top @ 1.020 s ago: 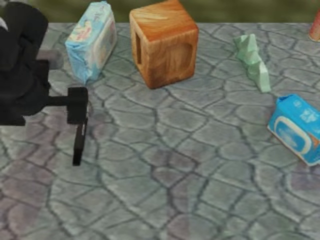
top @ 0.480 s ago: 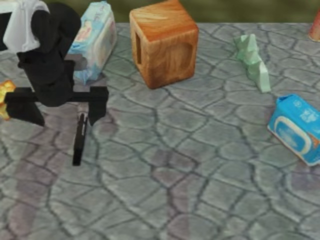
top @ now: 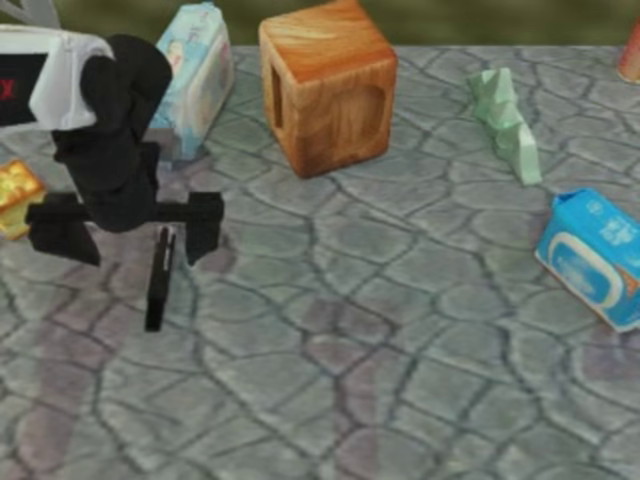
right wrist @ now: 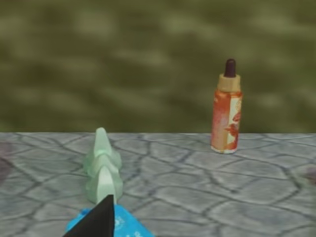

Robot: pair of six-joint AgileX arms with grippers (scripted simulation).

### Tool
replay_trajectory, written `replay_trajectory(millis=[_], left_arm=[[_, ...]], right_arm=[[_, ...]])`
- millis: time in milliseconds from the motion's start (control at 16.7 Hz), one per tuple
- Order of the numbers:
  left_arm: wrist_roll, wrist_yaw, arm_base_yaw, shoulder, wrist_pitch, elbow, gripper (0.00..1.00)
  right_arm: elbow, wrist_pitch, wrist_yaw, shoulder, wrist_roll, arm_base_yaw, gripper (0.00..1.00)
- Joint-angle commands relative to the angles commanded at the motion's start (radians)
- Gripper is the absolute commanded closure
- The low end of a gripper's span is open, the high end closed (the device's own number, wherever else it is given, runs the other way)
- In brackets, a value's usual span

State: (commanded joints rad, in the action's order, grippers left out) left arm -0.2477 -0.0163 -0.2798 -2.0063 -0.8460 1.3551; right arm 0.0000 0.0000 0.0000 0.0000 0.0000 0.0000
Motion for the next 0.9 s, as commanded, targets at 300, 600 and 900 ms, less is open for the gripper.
replay_trajectory(millis=[300,600,900], left_arm=[[0.003,0.001,0.002,-0.115,0.203,-0.083,0.0],[0.003,0.001,0.002,-0.13,0.224,-0.093,0.0],[0.003,0.001,0.002,-0.13,0.224,-0.093,0.38]], right_arm=[[0.0,0.0,0.0,0.0,0.0,0.0,0.0],[0.0,0.0,0.0,0.0,0.0,0.0,0.0],[0.0,0.0,0.0,0.0,0.0,0.0,0.0]])
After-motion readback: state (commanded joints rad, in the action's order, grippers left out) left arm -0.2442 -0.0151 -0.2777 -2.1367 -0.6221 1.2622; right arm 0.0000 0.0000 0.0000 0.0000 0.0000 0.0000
